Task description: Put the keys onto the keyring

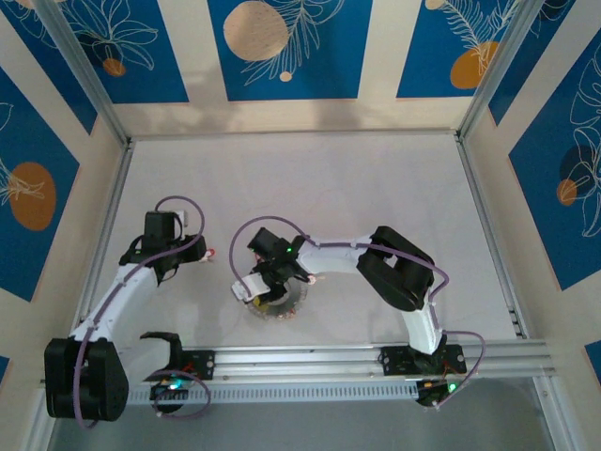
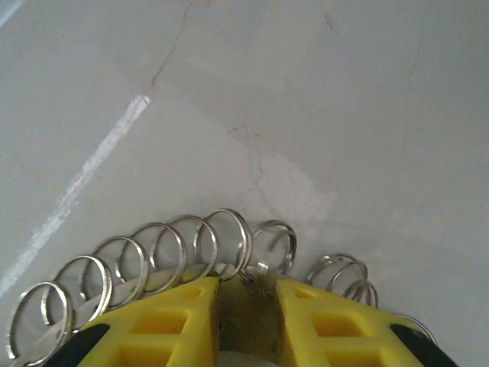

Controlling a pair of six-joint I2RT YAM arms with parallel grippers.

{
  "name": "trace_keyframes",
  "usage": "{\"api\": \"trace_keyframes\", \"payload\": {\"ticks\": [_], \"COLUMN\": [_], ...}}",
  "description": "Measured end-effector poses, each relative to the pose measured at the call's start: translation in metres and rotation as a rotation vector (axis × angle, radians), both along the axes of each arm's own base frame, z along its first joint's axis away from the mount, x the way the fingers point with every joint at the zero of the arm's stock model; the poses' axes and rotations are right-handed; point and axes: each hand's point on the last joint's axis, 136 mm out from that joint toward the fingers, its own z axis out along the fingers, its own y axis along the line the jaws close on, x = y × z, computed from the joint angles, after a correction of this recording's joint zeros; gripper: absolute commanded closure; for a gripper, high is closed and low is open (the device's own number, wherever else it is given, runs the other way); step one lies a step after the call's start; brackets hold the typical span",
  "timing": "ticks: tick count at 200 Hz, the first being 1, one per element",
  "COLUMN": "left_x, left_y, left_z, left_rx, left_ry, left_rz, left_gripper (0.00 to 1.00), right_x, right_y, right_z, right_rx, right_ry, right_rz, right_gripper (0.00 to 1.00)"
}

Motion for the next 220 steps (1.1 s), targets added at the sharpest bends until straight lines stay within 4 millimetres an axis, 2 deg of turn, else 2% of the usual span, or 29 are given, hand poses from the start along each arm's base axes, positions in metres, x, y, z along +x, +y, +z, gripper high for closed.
{"api": "trace_keyframes", "payload": {"ticks": [21,89,126,220], "left_x": [0.000,0.004,0.006,0.007], "left_y": [-0.001,-0.006,-0.007,-0.011], "left_z": [0.000,0.003,0.004,0.005], "left_rx": [-0.004,-0.032,-0.037,-0.057], "left_ry": [0.001,-0.018,-0.029,-0.035], "left_rz": [-0.002,-0.018,-0.022,-0.028], "left_gripper": [0.51,0.51,0.51,0.51], "right_x": [0.005,0.018,0.016,0.005], "right_y": [0.002,0.005,0.006,0.007], "right_z": [-0.001,0.000,0.001,0.000], "right_rx": [0.001,0.003,0.008,0.002], "right_ry": [-0.022,-0.067,-0.051,0.006], "right_rz": [-0.017,-0.076,-0.076,-0.064], "right_gripper": [0.73,0.87,0.82,0.81]}}
